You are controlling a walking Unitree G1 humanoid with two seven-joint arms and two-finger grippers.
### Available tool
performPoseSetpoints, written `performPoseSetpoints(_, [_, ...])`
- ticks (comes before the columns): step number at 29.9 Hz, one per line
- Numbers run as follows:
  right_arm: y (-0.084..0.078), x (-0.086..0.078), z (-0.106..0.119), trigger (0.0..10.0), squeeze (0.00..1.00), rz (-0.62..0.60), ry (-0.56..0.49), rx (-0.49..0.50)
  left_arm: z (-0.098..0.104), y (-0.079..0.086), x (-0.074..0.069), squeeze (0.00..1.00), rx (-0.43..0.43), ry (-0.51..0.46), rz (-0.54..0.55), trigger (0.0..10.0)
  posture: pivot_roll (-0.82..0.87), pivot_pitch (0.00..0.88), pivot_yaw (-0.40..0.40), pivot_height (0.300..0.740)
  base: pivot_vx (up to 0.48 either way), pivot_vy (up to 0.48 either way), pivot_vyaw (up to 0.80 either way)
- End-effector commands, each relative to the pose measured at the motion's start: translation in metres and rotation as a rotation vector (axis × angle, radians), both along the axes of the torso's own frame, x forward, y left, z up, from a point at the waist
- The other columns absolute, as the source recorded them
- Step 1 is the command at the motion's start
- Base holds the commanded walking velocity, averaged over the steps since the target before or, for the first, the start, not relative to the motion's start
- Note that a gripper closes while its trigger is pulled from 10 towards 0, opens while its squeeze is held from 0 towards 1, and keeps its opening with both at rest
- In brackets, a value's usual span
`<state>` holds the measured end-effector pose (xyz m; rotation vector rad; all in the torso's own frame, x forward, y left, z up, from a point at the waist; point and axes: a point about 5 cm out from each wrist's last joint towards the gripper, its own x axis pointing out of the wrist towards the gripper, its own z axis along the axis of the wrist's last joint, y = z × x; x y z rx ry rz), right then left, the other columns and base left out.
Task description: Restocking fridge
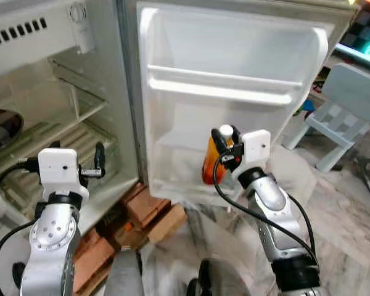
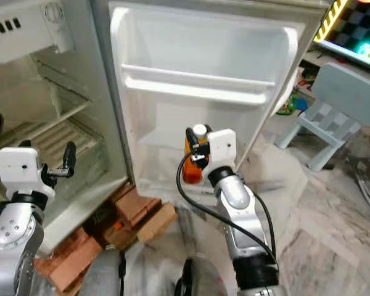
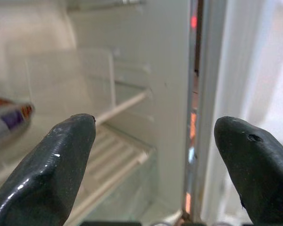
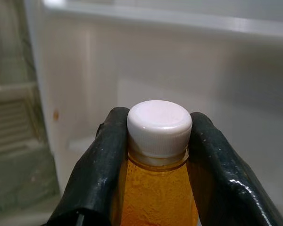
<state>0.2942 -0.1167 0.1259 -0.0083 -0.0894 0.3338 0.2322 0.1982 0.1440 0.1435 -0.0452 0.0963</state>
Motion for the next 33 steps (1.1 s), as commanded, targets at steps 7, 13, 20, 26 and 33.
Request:
performPoseSetpoints(7, [-0.0085, 0.0025, 0.0074, 10.0, 0.0, -0.031, -0.037, -0.006, 0.002, -0.0073, 0.0011, 0.0, -0.008, -0.001, -0.029, 10.0, 0.16, 0.077, -0.109, 0.626, 0.0, 0.0, 0.0])
performPoseSetpoints(13, [-0.0086, 0.0053, 0.0098, 10.0, 0.0, -0.036, -0.048, -0.006, 0.003, -0.0062, 0.0015, 0.0, 0.0, -0.006, -0.041, 10.0, 0.16, 0.076, -0.11, 0.626, 0.0, 0.0, 0.0])
performPoseSetpoints(20, [-0.006, 0.0057, 0.0093, 10.0, 0.0, -0.028, -0.052, -0.011, 0.003, -0.0046, 0.0007, 0.0, 0.0, -0.011, -0.039, 10.0, 0.16, 0.081, -0.113, 0.626, 0.245, 0.153, 0.0])
performPoseSetpoints(26, [-0.0052, 0.0057, 0.0101, 10.0, 0.0, -0.021, -0.057, -0.014, 0.0022, -0.007, 0.0012, 0.0, -0.004, -0.01, -0.05, 10.0, 0.15, 0.085, -0.112, 0.626, 0.394, 0.273, 0.0])
performPoseSetpoints(33, [-0.0041, 0.004, 0.0094, 10.0, 0.0, -0.014, -0.058, -0.017, 0.0023, -0.0083, 0.0019, 0.0, -0.002, -0.011, -0.055, 10.0, 0.15, 0.087, -0.112, 0.626, 0.393, 0.275, 0.0])
